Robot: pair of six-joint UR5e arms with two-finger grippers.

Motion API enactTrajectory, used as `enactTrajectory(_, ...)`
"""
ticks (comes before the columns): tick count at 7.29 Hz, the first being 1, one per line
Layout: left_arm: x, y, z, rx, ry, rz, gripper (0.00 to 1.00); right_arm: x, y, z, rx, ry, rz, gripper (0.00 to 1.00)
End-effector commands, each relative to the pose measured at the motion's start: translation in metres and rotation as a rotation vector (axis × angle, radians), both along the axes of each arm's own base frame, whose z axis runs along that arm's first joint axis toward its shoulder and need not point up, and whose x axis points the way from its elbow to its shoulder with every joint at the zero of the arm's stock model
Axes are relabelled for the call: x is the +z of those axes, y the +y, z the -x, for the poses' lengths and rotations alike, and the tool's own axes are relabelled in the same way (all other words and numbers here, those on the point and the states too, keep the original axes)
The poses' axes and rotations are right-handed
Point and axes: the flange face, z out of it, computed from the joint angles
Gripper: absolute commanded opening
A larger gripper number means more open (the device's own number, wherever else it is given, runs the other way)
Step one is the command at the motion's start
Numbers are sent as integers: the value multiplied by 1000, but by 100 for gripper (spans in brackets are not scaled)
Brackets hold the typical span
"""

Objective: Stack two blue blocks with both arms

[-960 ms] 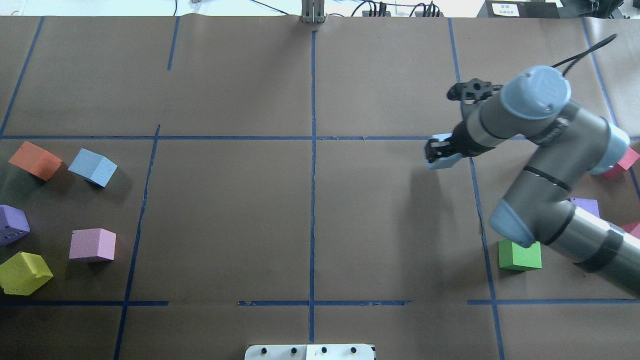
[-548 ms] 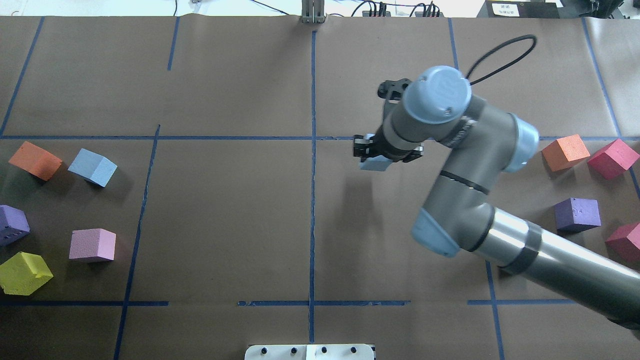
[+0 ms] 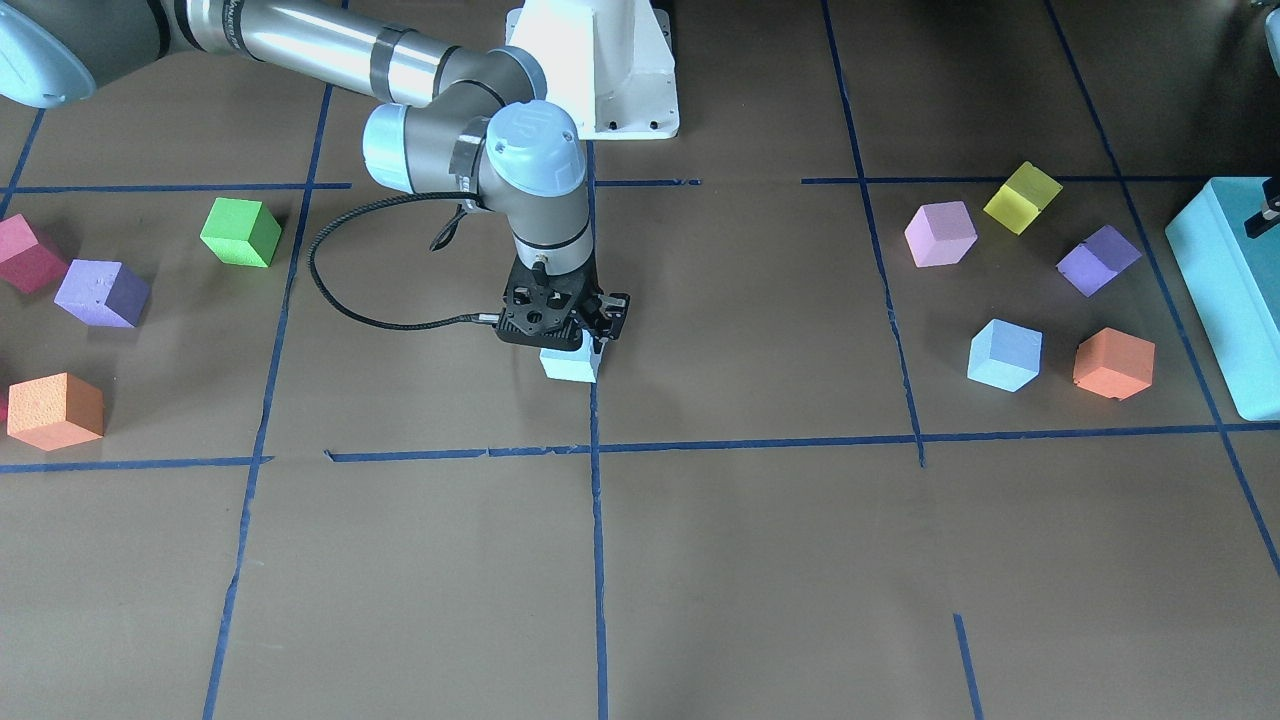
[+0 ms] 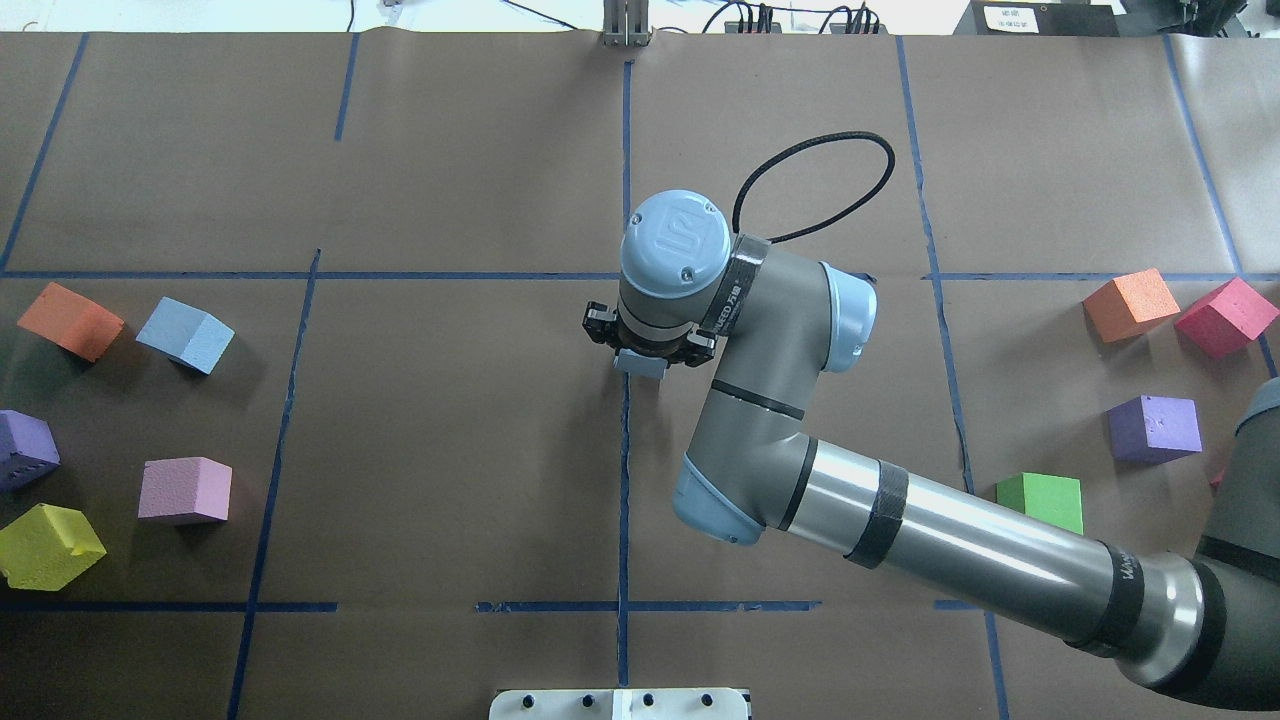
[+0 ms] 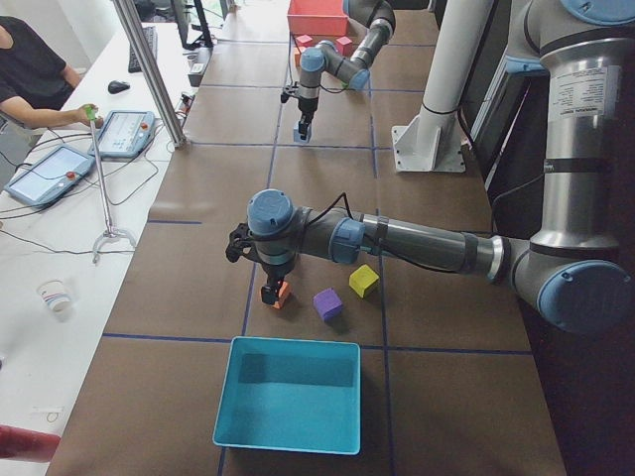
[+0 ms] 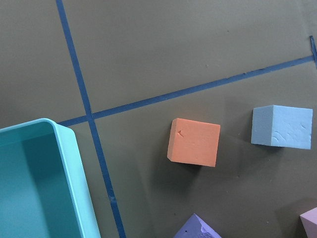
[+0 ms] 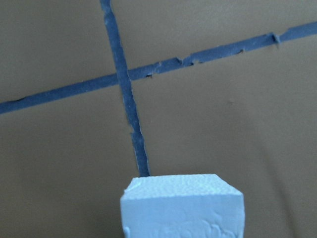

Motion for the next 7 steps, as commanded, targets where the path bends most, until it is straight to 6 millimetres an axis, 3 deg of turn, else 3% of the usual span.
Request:
enactTrajectory(1,-2,1,0,1,1,-2,100,3,13,16,-44,1,-28,2)
enactTrajectory(2,-2,1,-1,1,2,-2,100,2,14,17,-71,4,-59,5)
enactTrajectory(3,-2,1,-1,2,2,-3,100,4,16,19,-82,8,-66,31)
enactTrajectory(4,-3,1,-1,1,3,-4,100,3,17,19,-84,8,-66,93)
enactTrajectory(5,-6,1,-1,-17,5,13,100,-5,17,17,-73,1,-85,100)
enactTrajectory(6,-24,-2,-12,-63,19,37,100,-21,18,6,-64,-25,-105,100)
enactTrajectory(7,-39,-2,-42,-81,42,59,100,-34,15,-43,-32,-86,-134,100)
